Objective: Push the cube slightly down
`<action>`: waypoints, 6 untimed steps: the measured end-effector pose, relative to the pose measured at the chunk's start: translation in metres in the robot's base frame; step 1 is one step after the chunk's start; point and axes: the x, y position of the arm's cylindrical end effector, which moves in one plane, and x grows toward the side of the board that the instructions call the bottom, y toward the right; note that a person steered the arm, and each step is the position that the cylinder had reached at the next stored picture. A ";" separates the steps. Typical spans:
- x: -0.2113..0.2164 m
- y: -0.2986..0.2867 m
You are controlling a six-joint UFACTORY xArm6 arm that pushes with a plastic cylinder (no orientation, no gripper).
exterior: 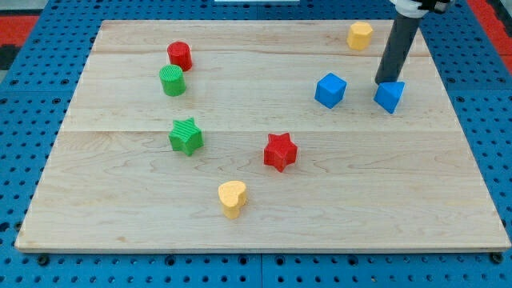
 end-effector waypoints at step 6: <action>-0.009 -0.072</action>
